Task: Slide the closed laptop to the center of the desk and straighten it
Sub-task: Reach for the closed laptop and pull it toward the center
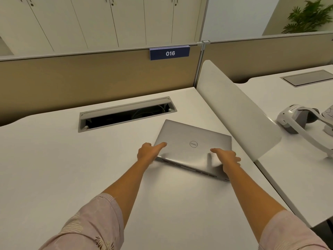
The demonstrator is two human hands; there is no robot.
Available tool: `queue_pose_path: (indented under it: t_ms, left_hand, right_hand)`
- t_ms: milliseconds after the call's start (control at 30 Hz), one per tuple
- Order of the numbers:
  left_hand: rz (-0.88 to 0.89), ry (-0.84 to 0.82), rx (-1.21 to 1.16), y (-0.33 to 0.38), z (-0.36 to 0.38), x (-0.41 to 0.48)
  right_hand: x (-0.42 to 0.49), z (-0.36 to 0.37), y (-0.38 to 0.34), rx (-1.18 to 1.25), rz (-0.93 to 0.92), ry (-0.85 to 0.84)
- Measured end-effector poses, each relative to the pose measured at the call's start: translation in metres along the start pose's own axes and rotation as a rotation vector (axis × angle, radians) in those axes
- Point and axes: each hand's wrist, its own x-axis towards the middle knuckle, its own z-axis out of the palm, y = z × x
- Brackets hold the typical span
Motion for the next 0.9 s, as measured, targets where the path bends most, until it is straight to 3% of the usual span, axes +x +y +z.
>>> queue_pose_path:
  t_ms: [233,900]
  left_hand:
    - [-0.044,0.072,0.005,-0.013,-0.025,-0.001]
    - [-0.144,0.206,0.117,-0.125,-0.155,-0.022]
  right_hand:
    - [-0.031,0.005,0.006,0.076,0.072,-0.049]
    - [-0.209,0.103,0.063,-0.054,0.053,-0.208]
